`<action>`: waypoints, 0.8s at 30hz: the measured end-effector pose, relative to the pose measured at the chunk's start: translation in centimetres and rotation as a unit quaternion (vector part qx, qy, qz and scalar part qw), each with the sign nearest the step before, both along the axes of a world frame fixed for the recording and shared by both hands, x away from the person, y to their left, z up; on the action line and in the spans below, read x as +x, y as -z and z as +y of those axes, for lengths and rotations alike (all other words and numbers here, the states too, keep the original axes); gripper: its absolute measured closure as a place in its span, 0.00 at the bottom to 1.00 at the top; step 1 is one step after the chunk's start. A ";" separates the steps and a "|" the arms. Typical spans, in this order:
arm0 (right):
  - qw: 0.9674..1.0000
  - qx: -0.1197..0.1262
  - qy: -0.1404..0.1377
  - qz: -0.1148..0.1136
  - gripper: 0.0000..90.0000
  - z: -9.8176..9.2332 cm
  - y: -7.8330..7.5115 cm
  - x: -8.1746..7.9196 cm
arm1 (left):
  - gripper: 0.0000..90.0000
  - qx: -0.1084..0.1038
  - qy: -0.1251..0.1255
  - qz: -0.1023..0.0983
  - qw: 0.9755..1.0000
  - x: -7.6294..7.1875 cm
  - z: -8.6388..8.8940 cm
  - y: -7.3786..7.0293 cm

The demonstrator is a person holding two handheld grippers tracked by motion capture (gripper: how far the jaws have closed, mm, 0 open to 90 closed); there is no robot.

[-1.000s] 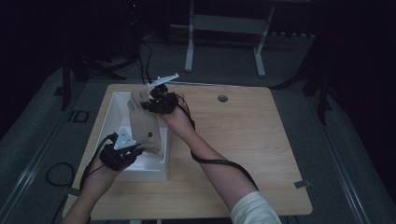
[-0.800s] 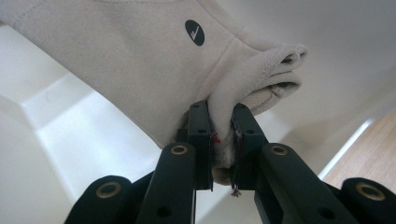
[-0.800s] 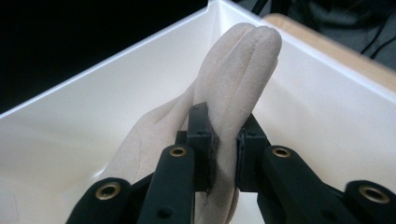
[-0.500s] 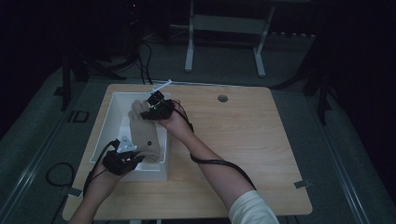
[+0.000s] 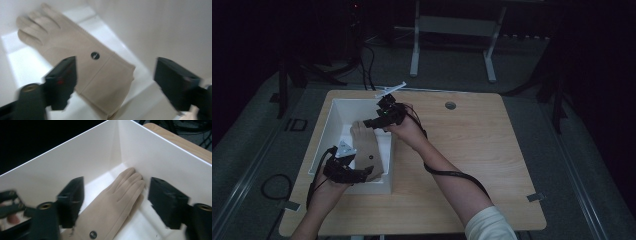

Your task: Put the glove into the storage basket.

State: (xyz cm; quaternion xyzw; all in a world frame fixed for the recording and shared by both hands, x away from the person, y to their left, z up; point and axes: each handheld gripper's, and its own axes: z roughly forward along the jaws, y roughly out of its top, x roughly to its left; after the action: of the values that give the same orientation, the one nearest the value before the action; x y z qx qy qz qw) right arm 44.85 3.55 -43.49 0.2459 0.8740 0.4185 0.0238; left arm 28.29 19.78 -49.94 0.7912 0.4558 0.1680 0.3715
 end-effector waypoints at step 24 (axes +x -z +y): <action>0.999 0.031 -0.004 -0.026 0.17 -9.6 -3.0 -2.3 | 0.14 -0.075 0.047 -0.067 0.994 -0.4 -5.1 -7.8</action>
State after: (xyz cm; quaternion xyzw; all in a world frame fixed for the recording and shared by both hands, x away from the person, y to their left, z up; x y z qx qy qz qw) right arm 42.51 -6.09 -40.47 0.2323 0.8605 0.4520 0.0367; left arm 27.92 14.72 -42.16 0.7687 0.4036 0.1682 0.4668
